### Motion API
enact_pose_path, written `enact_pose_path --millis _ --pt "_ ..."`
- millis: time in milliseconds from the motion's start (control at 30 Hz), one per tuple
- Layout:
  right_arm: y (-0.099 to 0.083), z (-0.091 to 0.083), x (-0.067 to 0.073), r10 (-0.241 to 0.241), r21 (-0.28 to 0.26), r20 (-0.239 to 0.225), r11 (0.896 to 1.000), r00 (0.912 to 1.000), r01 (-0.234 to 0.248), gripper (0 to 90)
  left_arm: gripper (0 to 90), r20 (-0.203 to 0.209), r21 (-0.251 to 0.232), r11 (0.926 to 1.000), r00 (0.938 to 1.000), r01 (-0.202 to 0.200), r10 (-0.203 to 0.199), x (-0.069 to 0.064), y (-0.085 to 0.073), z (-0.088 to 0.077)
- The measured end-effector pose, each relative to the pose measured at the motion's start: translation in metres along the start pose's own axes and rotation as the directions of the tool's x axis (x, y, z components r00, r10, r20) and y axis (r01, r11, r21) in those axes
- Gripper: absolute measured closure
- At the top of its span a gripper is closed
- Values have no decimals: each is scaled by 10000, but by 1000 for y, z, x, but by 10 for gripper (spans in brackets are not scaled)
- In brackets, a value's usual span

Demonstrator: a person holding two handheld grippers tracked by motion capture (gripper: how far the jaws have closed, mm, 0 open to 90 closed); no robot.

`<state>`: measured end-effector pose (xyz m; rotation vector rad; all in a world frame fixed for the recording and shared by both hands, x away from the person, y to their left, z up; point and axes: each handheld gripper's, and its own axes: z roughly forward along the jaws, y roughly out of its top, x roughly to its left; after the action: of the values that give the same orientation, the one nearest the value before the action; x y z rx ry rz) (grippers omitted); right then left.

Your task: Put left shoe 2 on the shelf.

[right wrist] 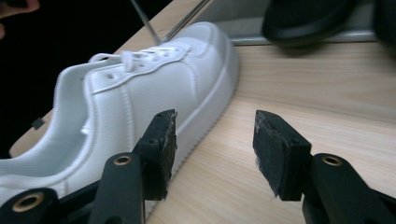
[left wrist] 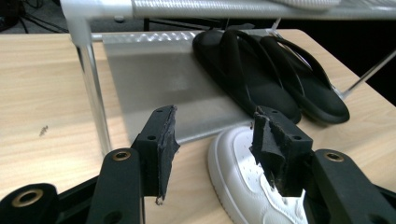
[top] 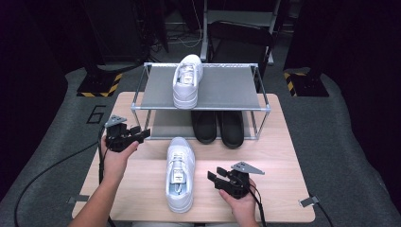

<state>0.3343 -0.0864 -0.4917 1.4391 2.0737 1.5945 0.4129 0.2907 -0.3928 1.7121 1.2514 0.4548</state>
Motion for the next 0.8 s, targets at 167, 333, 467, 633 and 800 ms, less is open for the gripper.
enact_pose_path --millis 167,333,467,633,800 --pt "5 9 16 -328 99 -413 9994 9986 333 486 481 -135 -145 9999 9999 33 -35 -3 -12 -5" --pt "11 19 31 -637 203 -822 9976 9946 656 480 480 -68 -50 9998 9998 187 -188 0 -23 -9" --pt "12 26 42 -685 320 -1120 9969 9913 724 479 480 -27 -96 9993 9994 359 -359 3 -29 -13" --pt "12 32 48 -859 333 -1284 9953 9880 909 479 480 -86 -72 9991 9991 408 -409 4 -34 -14" --pt "11 42 56 -999 485 -1275 9931 9868 1068 479 480 -84 -53 9978 9978 656 -657 9 -44 -16"
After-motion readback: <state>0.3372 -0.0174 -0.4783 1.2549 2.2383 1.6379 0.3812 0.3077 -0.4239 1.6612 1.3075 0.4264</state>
